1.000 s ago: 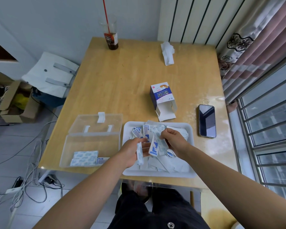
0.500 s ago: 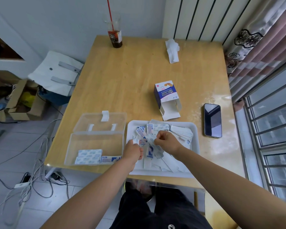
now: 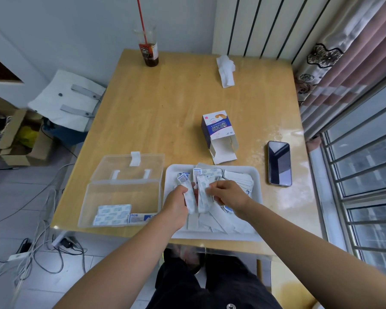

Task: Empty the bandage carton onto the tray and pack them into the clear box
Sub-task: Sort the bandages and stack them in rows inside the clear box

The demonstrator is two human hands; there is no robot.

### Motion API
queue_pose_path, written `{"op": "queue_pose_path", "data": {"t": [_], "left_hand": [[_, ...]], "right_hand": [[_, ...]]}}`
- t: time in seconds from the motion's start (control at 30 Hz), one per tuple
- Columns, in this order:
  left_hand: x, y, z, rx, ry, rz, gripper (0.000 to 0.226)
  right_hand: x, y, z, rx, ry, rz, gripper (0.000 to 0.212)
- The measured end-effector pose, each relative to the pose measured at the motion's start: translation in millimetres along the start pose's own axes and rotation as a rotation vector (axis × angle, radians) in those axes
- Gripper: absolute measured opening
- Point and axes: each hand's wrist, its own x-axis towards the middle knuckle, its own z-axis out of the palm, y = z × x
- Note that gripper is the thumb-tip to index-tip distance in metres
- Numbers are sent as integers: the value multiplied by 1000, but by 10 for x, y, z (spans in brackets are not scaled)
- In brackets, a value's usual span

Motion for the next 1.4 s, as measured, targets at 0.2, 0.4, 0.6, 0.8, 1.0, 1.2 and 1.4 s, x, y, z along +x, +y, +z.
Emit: {"op": "queue_pose_path", "data": {"t": [0.2, 0.4, 0.6, 0.8, 1.0, 1.2, 1.4], "left_hand": [[3, -90, 148, -28, -156, -33, 32], [107, -145, 233, -89, -42, 47, 32], [91, -154, 248, -43, -31, 61, 26], [170, -139, 181, 13, 112, 20, 28], [178, -161, 296, 119, 117, -23, 29], [186, -187, 455, 131, 116, -47, 28], [237, -219, 485, 124, 128, -46, 26]], "right_hand": [[-21, 6, 116, 46, 41, -14, 10], [-82, 46, 52, -56, 44, 55, 21], [-131, 141, -22, -79, -76, 51, 18], [-32, 173, -361, -211, 257, -21, 13], [218, 235, -721, -740, 255, -78, 27], [300, 290, -723, -1014, 125, 8, 34], [300, 402, -761, -1126, 153, -173, 36]]}}
